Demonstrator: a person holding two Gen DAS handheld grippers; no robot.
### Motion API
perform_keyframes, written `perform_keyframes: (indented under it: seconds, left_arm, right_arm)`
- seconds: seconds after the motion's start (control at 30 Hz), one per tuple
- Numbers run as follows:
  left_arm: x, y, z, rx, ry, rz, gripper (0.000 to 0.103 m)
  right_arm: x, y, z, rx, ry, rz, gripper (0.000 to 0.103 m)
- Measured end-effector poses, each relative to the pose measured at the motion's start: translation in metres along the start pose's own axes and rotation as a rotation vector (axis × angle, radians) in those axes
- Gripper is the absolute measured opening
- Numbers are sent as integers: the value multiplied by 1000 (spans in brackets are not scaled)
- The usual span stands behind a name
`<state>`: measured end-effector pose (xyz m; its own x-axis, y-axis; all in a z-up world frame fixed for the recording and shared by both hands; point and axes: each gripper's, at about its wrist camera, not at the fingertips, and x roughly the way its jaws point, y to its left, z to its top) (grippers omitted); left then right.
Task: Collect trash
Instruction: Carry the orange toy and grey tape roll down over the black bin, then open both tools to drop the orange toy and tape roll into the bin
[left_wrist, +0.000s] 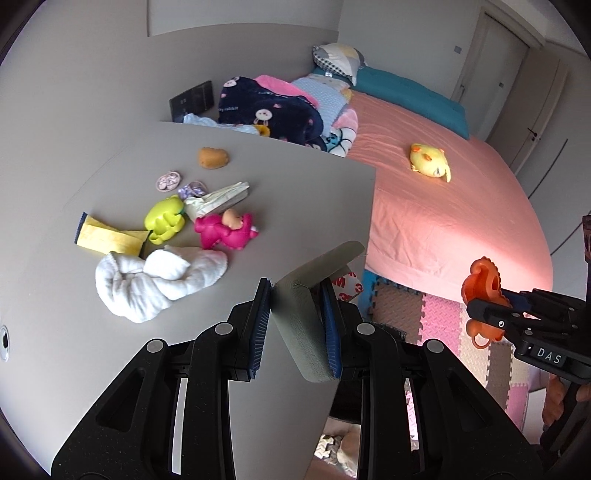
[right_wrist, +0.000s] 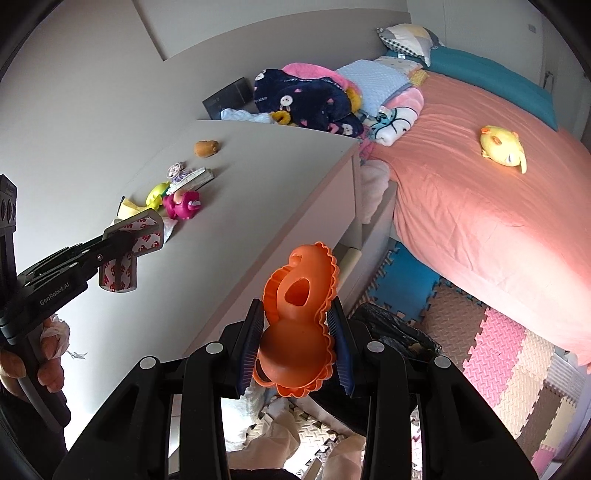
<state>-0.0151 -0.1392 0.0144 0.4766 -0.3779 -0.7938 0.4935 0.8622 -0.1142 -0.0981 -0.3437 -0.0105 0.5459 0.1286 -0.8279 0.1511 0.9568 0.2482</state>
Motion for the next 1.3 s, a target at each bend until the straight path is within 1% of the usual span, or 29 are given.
perform_keyframes:
  seconds: [0.7, 1.3]
  left_arm:
    - [22, -107, -4, 176, 52, -135, 27]
    - [46, -172, -9, 335, 120, -224, 27]
  right_arm:
    - [-39, -76, -34, 138, -38, -87, 37]
    - [-60, -121, -58, 248, -53, -147, 37]
